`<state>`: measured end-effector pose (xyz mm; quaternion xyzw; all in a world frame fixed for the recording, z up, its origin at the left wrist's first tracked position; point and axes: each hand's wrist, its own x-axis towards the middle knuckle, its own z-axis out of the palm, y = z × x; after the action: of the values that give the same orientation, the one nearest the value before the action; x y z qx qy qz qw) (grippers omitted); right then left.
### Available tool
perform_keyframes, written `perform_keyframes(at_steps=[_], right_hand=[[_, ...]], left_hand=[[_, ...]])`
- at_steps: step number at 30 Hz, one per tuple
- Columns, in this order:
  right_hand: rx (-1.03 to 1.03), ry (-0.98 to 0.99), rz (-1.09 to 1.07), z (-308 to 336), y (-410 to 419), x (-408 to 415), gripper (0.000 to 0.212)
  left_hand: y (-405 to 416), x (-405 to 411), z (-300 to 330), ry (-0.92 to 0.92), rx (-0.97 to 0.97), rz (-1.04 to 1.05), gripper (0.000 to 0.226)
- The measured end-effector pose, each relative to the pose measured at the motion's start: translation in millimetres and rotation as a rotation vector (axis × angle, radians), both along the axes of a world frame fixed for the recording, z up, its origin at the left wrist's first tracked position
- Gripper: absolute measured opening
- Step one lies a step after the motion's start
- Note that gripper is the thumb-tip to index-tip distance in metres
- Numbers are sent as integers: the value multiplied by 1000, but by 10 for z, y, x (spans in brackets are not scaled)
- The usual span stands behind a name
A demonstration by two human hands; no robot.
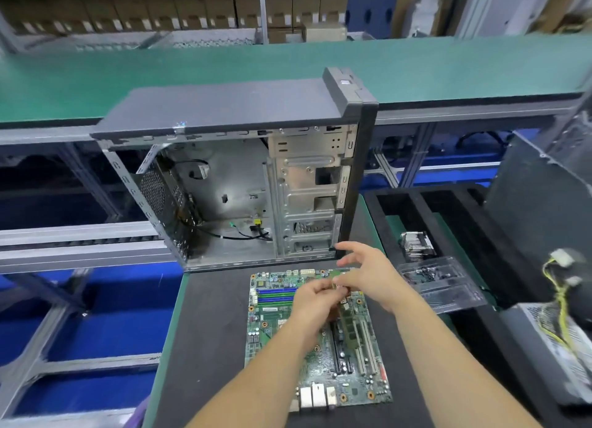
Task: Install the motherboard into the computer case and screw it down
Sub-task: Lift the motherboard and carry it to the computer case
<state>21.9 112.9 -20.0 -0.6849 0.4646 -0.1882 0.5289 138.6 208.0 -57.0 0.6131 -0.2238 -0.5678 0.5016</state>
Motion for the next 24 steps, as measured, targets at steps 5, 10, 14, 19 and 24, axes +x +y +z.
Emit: perform_keyframes(at_steps=[5,10,14,19,24], right_hand=[[32,108,11,-6,290,-3,22],[-20,286,177,-124,509,80,12],[-102,257,57,-179,471,227,18],[-207,296,79,-195,221,372,21],[-296,419,128,-227,-21,472,19]], left_hand=[[230,310,-25,110,17,197,18],[348,609,-15,338,-70,403,21],[366,754,18,332,-108,412,26],[303,886,93,272,-166,381,18],[227,1190,39,-277,-57,320,13]])
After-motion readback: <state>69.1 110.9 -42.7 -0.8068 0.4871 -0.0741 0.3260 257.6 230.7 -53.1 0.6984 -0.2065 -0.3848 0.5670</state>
